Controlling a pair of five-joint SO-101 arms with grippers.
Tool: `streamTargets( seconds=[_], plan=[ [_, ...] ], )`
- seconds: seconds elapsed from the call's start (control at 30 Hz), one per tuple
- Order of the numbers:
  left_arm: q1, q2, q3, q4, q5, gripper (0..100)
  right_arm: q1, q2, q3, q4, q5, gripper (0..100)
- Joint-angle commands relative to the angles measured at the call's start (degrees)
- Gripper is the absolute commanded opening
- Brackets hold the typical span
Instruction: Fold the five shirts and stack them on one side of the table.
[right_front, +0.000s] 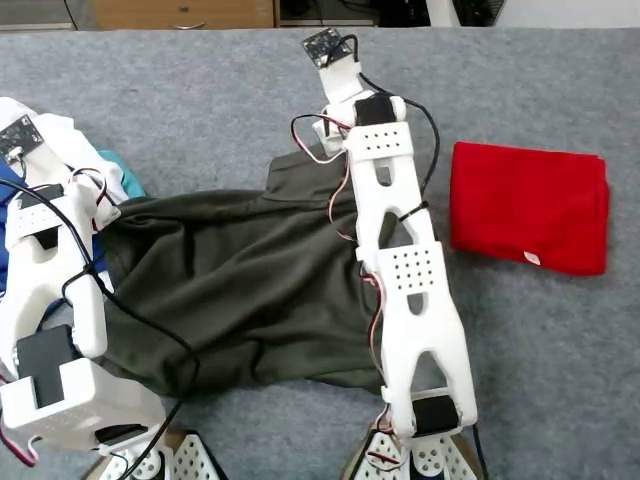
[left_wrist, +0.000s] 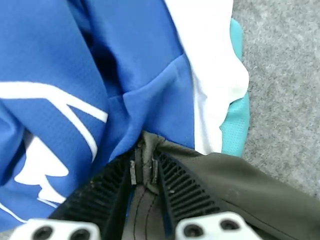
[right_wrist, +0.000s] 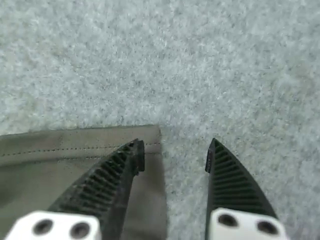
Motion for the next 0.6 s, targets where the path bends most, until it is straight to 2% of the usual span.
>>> streamTargets(
  seconds=[0.0, 0.57],
  plan=[
    [-0.79, -0.48, -2.46, -0.62, -0.44, 2, -1.27, -0.40, -2.33, 0.09, -0.70, 21.6],
    [-0.97, -0.66, -2.46, -0.62, -0.44, 2, -1.89, 3.38, -2.33, -1.41, -0.26, 21.7]
  ],
)
